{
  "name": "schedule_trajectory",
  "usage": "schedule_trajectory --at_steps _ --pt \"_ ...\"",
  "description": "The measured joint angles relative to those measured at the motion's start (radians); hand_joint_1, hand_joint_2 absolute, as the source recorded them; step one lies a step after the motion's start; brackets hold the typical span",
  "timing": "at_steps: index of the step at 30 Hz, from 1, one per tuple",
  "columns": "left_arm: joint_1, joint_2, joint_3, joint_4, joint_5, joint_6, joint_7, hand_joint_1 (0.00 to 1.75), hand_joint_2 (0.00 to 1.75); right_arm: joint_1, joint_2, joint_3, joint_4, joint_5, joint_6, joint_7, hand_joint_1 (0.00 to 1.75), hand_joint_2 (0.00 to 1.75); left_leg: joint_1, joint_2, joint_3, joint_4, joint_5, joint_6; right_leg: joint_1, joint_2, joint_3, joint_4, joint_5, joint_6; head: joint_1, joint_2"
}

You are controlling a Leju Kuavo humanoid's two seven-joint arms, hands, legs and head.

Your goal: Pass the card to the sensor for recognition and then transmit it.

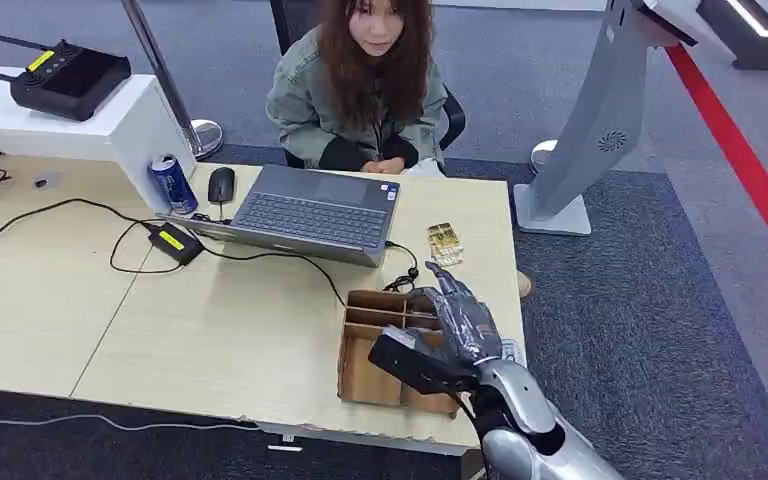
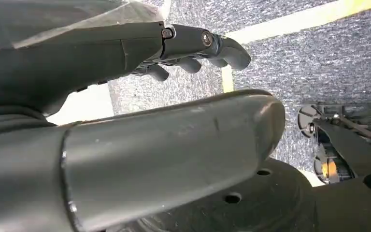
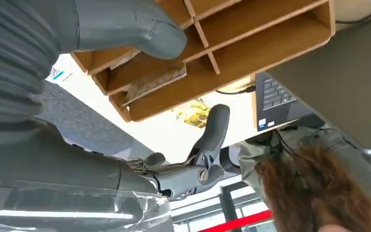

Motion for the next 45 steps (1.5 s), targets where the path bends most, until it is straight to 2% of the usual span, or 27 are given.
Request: schedule_trajectory --at_steps 6,25,34,36,40,45 --pt "0.0 0.0 0.0 0.0 0.0 0.0 -0.002 0.0 0.0 -0.007 0.0 -0.005 0.013 0.006 -0.003 0.009 0.87 1.75 0.0 0.0 0.0 0.0 0.0 0.0 0.0 0.0 0.0 0.0 0.0 0.0 0.0 0.0" --pt "0.0 0.0 0.0 0.0 0.007 0.002 -0.003 0.0 0.0 -0.018 0.001 -0.006 0.024 0.023 0.008 0.041 0.73 1.75 0.0 0.0 0.0 0.0 0.0 0.0 0.0 0.0 0.0 0.0 0.0 0.0 0.0 0.0" --pt "0.0 0.005 0.0 0.0 0.005 0.014 0.008 0.0 0.0 -0.015 -0.001 -0.006 0.005 0.022 0.029 0.061 0.77 1.75 0.0 0.0 0.0 0.0 0.0 0.0 0.0 0.0 0.0 0.0 0.0 0.0 0.0 0.0" --pt "-0.001 0.015 0.0 0.0 0.002 -0.003 0.013 0.0 0.0 -0.014 -0.003 -0.007 -0.001 0.022 0.036 0.066 0.75 1.75 0.0 0.0 0.001 0.0 0.0 0.0 0.0 0.0 0.0 0.0 0.0 0.0 0.0 0.0" --pt "-0.002 0.066 0.0 0.0 -0.002 -0.073 0.024 0.0 0.0 -0.01 -0.005 -0.007 -0.011 0.022 0.043 0.069 0.8 1.75 0.001 0.0 0.001 0.0 0.0 0.0 0.001 0.0 0.0 0.0 0.0 0.0 0.0 0.0" --pt "-0.006 0.124 0.0 -0.002 -0.005 -0.097 0.042 0.0 0.0 -0.009 -0.008 -0.008 -0.018 0.022 0.047 0.07 0.8 1.75 0.001 0.0 0.001 0.0 0.0 -0.001 0.001 0.0 0.0 0.0 0.0 0.0 0.0 0.0"
